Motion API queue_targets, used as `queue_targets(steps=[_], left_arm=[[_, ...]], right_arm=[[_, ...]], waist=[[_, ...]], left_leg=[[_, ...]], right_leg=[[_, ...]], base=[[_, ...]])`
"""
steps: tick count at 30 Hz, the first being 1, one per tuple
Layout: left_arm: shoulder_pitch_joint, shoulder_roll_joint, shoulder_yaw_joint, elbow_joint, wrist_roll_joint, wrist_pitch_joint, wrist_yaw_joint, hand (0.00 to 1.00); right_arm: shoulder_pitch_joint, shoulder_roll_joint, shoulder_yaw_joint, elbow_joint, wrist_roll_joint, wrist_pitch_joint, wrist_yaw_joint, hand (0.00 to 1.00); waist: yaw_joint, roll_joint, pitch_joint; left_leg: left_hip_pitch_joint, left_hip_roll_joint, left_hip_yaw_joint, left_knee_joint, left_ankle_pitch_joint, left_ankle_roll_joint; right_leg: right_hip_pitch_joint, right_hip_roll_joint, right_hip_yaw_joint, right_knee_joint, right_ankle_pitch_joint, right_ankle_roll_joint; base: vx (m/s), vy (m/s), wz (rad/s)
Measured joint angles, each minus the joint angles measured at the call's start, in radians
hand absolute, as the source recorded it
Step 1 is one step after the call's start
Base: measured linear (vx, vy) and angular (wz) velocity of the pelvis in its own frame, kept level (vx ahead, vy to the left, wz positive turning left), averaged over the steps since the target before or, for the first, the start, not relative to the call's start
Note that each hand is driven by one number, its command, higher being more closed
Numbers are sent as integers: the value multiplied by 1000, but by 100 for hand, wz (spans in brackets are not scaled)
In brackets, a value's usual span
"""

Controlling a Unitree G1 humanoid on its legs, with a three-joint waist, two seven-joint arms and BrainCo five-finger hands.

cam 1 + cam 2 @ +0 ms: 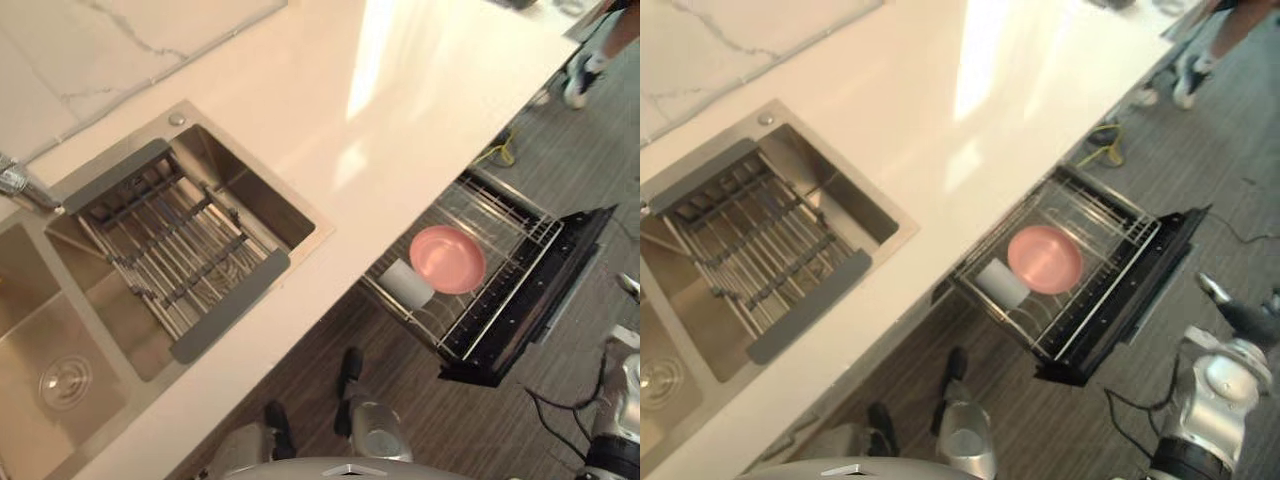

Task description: Walk over to the sink, pick up the cup, carry it to the dishwasher, place the cup inside the dishwasher, then close the dishwasher door

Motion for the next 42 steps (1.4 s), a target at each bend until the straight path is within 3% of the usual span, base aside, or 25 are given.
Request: queue_targets(steps=[6, 11, 16, 18, 21, 24, 30, 36, 39, 41, 42], left_arm=[[18, 0, 39, 25, -10, 55, 34, 0], [15, -8, 41, 29, -22, 74, 56, 0], [15, -50, 77, 29, -39, 72, 72, 0], [15, -57, 79, 27, -40, 64, 72, 0], [18, -61, 81, 29, -40, 57, 70, 0], [16, -64, 80, 36, -39, 57, 67, 0], [15, -65, 71, 36, -23, 57, 46, 0], [15, -56, 33, 37, 16, 57, 27, 0], [14, -56, 15, 37, 23, 58, 25, 0], [14, -56, 14, 37, 24, 58, 26, 0], [14, -53, 12, 37, 24, 58, 26, 0]], right_arm=[[54, 101, -118, 184, 324, -37, 92, 0], [71, 252, -103, 244, 422, -45, 151, 0], [75, 379, 43, 281, 460, -60, 168, 0], [64, 403, 102, 353, 472, -66, 175, 0], [64, 405, 119, 417, 497, -119, 160, 0], [57, 387, 160, 475, 509, -128, 160, 0], [57, 365, 190, 545, 517, -141, 156, 0], [47, 328, 273, 535, 488, -99, 155, 0], [42, 329, 288, 457, 442, -55, 155, 0], [26, 324, 288, 354, 433, -53, 159, 0], [16, 308, 290, 328, 417, -23, 155, 0]], waist=[[-15, -12, -64], [-15, 10, -86], [16, 39, -99], [49, 42, -98], [75, 45, -96], [82, 56, -87], [88, 73, -68], [94, 76, -63], [94, 80, -48], [92, 85, -36], [92, 78, -29]], left_leg=[[29, 26, 30, -2, -15, -22], [40, 37, 33, -3, -14, -29], [47, 44, 32, -19, -5, -38], [47, 53, 29, -22, 0, -44], [53, 59, 16, -36, 9, -49], [50, 59, -2, -43, 19, -40], [63, 58, -52, -64, 37, -55], [57, 56, -57, -47, 53, -69], [49, 54, -59, -49, 64, -66], [43, 55, -62, -50, 65, -64], [42, 56, -66, -50, 65, -63]], right_leg=[[21, 28, 16, 0, -24, -13], [32, 37, 10, 0, -29, -21], [42, 37, -16, 0, -35, -25], [54, 35, -43, 0, -43, -22], [69, 31, -74, 0, -54, -19], [71, 30, -91, 0, -57, -14], [98, 27, -136, 0, -71, -5], [103, 19, -154, 0, -84, -3], [101, 17, -157, 0, -86, -7], [97, 17, -161, 0, -86, -7], [95, 17, -170, 0, -86, -7]], base=[[1, -7, -16], [-1, 7, -1], [12, 43, 13], [19, 42, 32], [35, 48, 34], [55, 59, 15], [63, 42, 23], [7, 23, 8], [-68, 16, 3], [-93, 14, 5], [-48, 10, 8]])
